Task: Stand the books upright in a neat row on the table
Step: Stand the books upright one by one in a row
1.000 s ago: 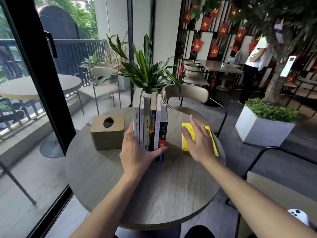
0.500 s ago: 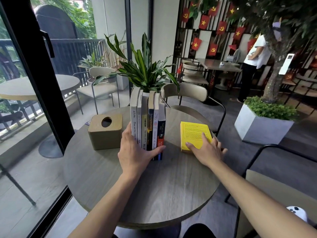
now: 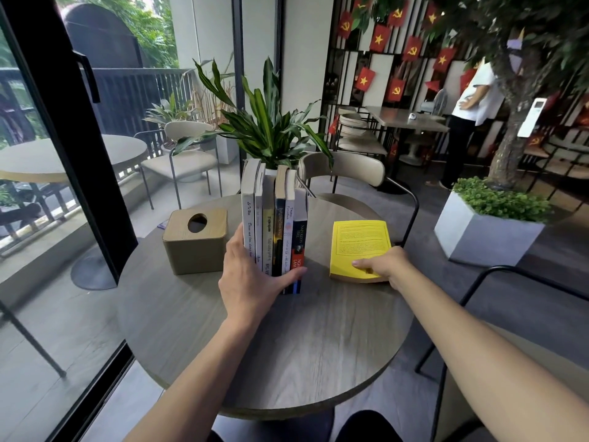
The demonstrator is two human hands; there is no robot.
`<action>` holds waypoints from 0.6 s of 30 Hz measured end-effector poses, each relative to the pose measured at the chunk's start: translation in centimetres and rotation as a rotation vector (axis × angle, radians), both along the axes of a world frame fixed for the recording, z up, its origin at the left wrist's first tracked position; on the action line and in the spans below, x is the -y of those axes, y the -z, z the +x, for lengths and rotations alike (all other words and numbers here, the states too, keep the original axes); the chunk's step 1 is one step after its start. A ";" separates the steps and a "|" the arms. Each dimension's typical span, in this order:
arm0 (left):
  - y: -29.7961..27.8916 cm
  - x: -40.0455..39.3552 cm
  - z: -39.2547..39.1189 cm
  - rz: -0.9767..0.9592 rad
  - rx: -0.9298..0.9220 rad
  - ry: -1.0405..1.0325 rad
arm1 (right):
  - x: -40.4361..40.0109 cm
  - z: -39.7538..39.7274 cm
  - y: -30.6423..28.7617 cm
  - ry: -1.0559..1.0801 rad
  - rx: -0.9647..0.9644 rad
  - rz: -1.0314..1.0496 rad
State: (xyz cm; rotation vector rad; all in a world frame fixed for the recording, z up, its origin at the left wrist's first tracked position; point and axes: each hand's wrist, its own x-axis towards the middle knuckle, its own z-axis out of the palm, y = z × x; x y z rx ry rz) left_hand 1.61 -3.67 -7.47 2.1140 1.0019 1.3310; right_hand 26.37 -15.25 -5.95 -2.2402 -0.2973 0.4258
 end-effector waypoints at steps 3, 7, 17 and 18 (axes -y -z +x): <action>0.0 0.0 0.0 0.004 -0.003 0.005 | -0.1 -0.9 0.5 0.063 0.088 0.097; 0.1 -0.1 0.0 0.013 -0.002 0.004 | -0.5 -3.4 -0.3 0.114 0.222 0.265; 0.3 -0.5 -0.1 0.032 -0.009 0.016 | -1.7 -10.5 -2.0 -0.153 0.584 0.744; 0.4 -0.5 -0.2 0.040 -0.008 0.015 | -1.8 -10.7 -1.5 -0.188 0.604 0.727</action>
